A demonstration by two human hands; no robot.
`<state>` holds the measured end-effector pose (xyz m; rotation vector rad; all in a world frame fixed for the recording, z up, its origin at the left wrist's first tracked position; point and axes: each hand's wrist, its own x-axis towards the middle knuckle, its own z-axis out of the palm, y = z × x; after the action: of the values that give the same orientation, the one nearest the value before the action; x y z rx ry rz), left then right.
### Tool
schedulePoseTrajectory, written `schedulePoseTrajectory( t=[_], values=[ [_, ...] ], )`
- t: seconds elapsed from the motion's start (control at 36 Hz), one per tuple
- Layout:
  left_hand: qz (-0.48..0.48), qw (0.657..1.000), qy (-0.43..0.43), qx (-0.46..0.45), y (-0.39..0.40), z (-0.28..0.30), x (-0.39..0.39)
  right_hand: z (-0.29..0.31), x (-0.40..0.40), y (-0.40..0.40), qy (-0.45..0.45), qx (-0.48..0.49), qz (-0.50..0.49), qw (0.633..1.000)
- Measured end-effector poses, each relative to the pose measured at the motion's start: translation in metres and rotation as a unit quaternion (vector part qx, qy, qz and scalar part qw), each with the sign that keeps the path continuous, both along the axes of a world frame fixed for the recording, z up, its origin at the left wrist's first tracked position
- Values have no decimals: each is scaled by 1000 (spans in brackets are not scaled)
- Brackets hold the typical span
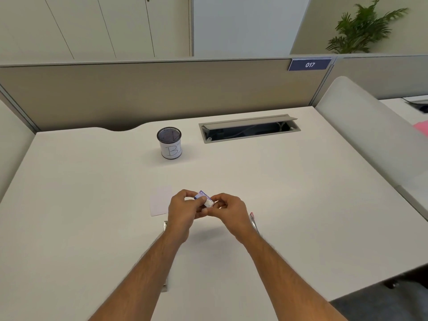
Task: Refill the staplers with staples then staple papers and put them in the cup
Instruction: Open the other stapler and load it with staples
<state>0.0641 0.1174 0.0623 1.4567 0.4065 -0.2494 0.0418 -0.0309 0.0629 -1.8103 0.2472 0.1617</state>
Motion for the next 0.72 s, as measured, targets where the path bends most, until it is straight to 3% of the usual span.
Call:
schedulePoseTrajectory(
  t=[0.08, 0.31, 0.5, 0.72],
  values=[
    [-3, 1000, 1, 6, -10, 1, 4, 0, 1, -9, -37, -67, -9, 997],
    [-26, 999, -2, 22, -51, -1, 12, -3, 7, -40, -51, -108, -33, 992],
    [-73, 996, -6, 49, -99, -4, 28, -3, 25, -89, -31, -116, -62, 991],
    [-74, 988, -37, 129, -142, -3, 52, -24, 68, -164, 9, -211, -137, 968]
  ],
)
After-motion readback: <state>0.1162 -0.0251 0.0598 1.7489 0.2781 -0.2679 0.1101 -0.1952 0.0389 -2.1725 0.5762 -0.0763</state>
